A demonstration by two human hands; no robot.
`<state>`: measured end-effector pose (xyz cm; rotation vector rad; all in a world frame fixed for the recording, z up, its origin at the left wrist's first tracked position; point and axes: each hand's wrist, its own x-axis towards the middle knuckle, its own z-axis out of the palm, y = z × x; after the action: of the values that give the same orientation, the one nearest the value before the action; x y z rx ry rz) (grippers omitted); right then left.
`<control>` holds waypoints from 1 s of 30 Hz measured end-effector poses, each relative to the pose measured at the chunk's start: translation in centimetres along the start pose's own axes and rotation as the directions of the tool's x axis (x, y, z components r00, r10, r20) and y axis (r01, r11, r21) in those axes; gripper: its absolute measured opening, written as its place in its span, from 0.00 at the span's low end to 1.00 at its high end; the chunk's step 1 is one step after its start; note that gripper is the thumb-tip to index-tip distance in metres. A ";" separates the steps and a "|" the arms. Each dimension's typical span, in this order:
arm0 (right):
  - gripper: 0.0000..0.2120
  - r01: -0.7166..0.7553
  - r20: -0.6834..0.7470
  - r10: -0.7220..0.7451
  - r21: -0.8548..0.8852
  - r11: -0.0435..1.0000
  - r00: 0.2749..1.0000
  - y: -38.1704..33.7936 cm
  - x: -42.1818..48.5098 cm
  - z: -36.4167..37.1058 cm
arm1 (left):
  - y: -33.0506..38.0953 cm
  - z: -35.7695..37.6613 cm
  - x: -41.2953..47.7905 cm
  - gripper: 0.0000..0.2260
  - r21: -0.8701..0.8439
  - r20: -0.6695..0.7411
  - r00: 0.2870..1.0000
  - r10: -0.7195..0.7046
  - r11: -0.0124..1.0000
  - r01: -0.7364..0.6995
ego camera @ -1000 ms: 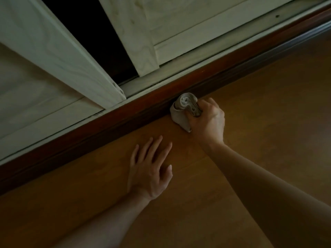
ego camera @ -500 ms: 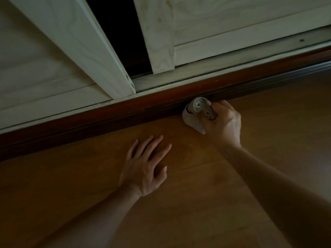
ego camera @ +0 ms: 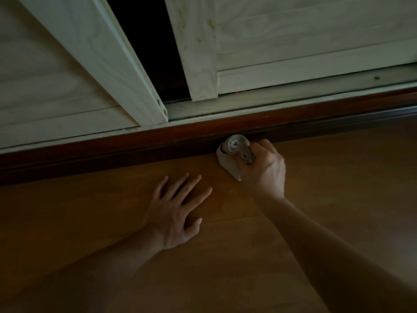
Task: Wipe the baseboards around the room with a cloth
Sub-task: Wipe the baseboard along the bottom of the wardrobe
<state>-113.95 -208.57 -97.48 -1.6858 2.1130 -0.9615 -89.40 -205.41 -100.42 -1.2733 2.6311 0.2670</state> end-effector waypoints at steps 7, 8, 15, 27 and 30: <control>0.10 -0.019 -0.048 0.019 0.007 1.000 0.999 1.6 -0.3 0.2 | -0.8 -1.3 0.5 0.30 0.045 0.097 0.994 0.045 0.998 -0.050; 0.10 0.005 -0.028 -0.004 0.019 1.000 1.000 1.2 -0.3 0.4 | -0.6 -1.4 0.5 0.30 0.057 0.112 0.993 0.034 0.998 -0.040; 0.11 0.051 0.020 -0.051 0.041 0.998 0.998 1.3 0.4 0.4 | 3.0 -1.4 0.4 0.30 0.059 0.051 0.991 -0.128 0.990 0.124; 0.12 -0.090 -0.002 0.090 -0.033 0.995 0.996 2.3 0.3 -1.7 | 4.5 -3.7 1.7 0.39 -0.059 0.264 0.945 -0.196 0.974 0.218; 0.12 -0.074 0.028 0.075 -0.041 0.996 0.997 1.8 0.4 -1.6 | 4.7 -3.0 1.5 0.39 -0.067 0.229 0.950 -0.213 0.970 0.234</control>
<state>-116.33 -208.22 -97.34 -1.6169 2.1730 -0.8730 -94.30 -204.40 -97.58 -1.4656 2.2899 0.4696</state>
